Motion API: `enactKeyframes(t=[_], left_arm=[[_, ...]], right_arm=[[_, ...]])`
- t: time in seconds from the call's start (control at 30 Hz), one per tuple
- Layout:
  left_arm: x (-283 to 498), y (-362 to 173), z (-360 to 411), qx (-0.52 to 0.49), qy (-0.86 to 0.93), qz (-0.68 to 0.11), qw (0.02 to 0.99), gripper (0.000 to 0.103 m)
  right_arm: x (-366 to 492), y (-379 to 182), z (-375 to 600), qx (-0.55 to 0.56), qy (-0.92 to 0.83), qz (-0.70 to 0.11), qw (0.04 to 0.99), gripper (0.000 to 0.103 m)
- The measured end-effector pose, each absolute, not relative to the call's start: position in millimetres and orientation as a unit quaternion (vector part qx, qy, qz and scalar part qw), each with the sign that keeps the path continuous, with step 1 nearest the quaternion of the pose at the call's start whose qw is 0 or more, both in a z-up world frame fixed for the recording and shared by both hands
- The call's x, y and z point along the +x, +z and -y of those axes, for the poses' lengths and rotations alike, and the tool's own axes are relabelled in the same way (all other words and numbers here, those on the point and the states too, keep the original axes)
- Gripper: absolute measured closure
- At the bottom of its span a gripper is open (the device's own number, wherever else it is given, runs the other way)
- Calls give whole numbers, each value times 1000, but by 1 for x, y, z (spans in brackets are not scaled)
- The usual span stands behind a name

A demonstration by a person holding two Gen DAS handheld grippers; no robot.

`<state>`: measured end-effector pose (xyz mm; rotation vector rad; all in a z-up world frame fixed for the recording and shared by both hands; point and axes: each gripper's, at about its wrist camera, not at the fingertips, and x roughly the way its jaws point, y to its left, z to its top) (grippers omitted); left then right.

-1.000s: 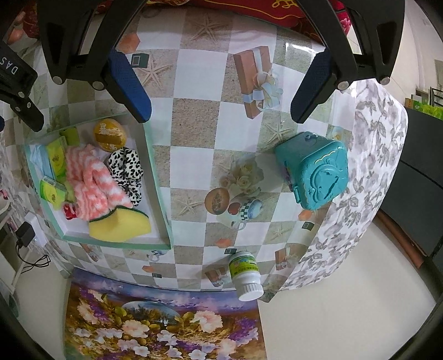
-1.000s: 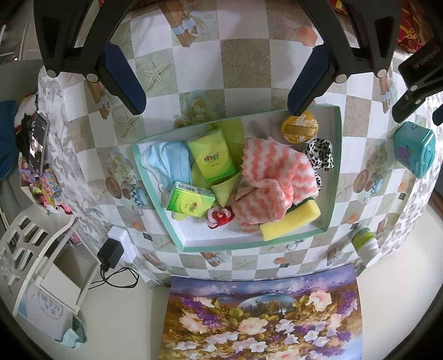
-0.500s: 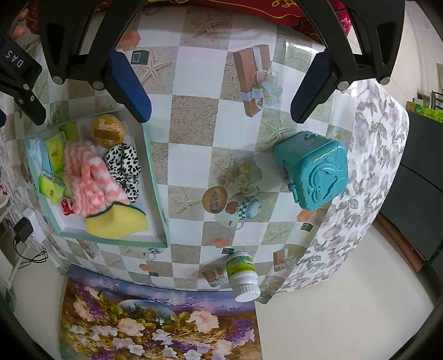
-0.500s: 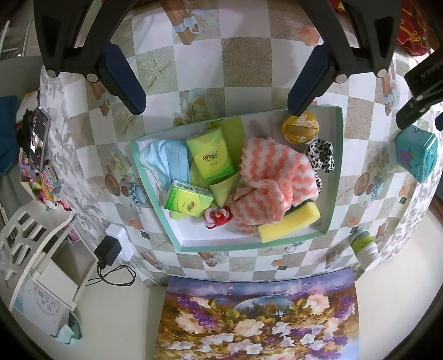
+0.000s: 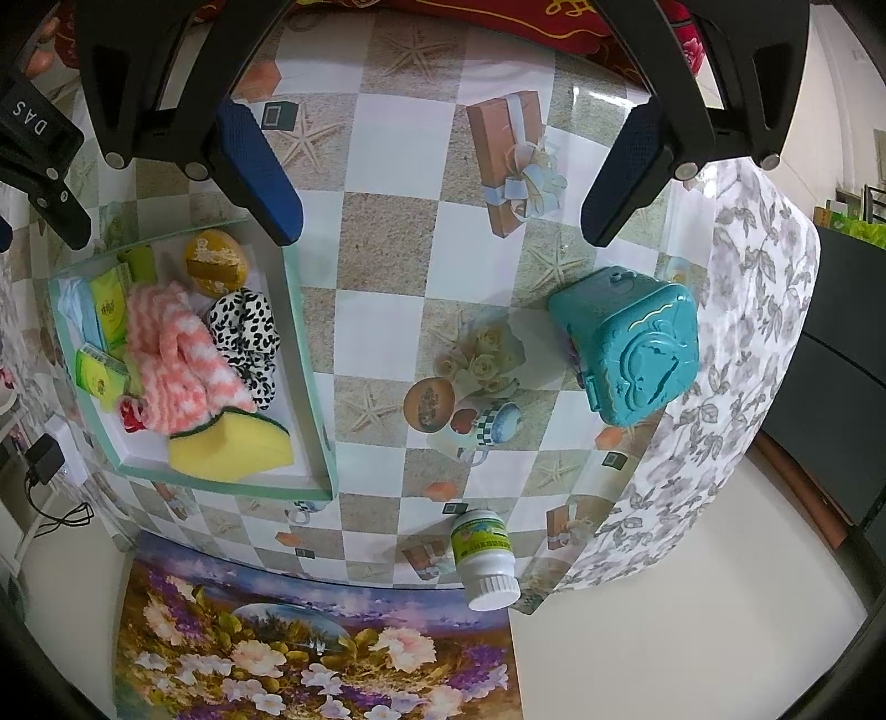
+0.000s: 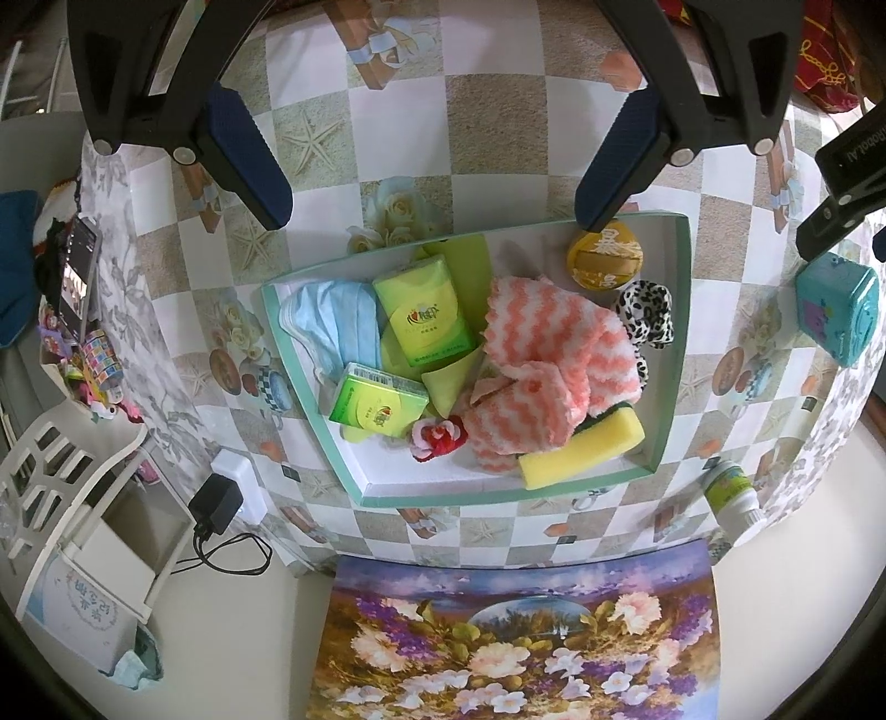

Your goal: Organize soft objects

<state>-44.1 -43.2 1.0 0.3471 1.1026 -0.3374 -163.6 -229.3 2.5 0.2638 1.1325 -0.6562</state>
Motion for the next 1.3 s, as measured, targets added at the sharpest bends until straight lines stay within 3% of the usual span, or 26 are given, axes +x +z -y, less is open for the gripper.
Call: enactKeyframes(t=[1.3], left_arm=[[-40,-5,42,154,-156,-537,814,2]], right_arm=[[-164,-2,231,119,-303,-530,783,0]])
